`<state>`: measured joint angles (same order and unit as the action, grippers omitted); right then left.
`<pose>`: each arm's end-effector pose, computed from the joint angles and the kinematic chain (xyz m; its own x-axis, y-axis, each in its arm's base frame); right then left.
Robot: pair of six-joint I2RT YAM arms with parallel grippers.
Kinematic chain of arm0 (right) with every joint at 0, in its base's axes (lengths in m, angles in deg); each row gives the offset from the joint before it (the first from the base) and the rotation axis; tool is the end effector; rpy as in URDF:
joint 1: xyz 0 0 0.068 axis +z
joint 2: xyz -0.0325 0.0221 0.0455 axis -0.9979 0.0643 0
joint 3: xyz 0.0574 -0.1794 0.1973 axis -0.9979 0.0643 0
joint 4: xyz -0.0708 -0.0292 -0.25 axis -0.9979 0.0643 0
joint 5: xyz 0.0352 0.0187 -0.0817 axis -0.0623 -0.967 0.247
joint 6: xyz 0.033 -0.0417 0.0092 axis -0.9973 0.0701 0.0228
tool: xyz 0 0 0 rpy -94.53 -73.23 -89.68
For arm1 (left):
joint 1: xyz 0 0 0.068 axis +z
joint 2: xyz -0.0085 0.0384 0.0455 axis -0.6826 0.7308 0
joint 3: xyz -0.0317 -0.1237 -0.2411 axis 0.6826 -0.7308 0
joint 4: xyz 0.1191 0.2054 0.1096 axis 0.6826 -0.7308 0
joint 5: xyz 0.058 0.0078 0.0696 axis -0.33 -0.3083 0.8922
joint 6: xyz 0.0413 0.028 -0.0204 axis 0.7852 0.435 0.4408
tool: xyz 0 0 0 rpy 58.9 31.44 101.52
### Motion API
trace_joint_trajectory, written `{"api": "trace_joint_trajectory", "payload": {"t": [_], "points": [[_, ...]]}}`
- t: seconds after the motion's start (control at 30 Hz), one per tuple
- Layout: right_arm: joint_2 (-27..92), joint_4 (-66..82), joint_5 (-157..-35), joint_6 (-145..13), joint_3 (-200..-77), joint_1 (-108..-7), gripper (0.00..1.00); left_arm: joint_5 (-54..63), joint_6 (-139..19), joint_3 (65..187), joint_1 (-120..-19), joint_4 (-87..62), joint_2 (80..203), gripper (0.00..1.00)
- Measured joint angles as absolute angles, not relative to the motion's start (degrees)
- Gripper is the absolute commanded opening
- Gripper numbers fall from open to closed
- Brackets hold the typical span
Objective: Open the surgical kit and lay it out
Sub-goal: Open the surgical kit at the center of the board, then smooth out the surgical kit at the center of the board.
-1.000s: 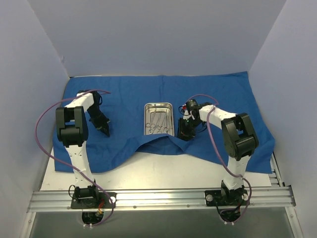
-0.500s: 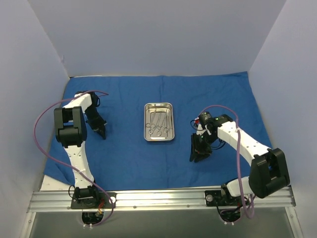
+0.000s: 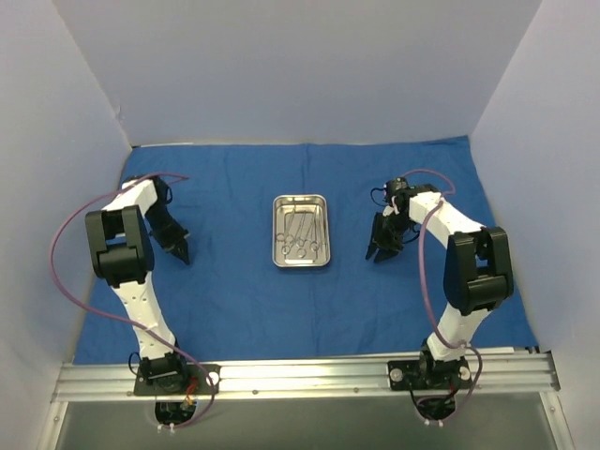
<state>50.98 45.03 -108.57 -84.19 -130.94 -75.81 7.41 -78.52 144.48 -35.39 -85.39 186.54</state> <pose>0.3330 0.0740 0.1966 -0.9558 0.2301 -0.1829 0.1302 0.8893 0.4385 0.3735 0.0470 0.1623 -0.7653 -0.6106 0.2037 -0.6209 0.7837 0.0162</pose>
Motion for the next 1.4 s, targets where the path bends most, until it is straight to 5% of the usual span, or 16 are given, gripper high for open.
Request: {"api": "trace_joint_trajectory", "payload": {"t": [0.63, 0.73, 0.83, 0.93, 1.03, 1.07, 1.1, 1.4], "points": [[57.8, 41.8, -101.6, -81.5, -131.5, -91.7, 0.19, 9.3, -77.3, 144.9, -26.5, -85.8, 189.5, 0.02], [58.4, 45.0, -101.2, -79.5, -140.1, -90.1, 0.29, 12.9, -76.5, 150.8, -28.5, -86.6, 189.4, 0.02], [60.2, 45.2, -102.3, -77.6, -151.1, -86.9, 0.54, 13.7, -76.1, 157.7, -32.0, -87.0, 189.4, 0.06], [62.9, 44.2, -104.2, -75.8, -159.2, -82.1, 0.62, 10.8, -76.0, 162.3, -35.6, -86.3, 189.4, 0.14], [66.5, 42.7, -105.2, -75.5, -163.2, -77.1, 0.49, 7.7, -75.9, 163.7, -38.3, -86.0, 189.6, 0.11], [67.6, 41.8, -105.7, -75.8, -163.4, -75.7, 0.18, 6.8, -76.0, 164.1, -38.8, -86.0, 189.9, 0.08], [68.7, 40.7, -106.1, -76.0, -163.3, -74.8, 0.01, 5.7, -75.9, 164.8, -39.2, -85.8, 190.5, 0.04], [71.2, 13.6, -112.2, -84.5, -154.5, -77.8, 0.00, -3.1, -76.4, 167.9, -38.8, -77.8, 198.2, 0.02]]}}
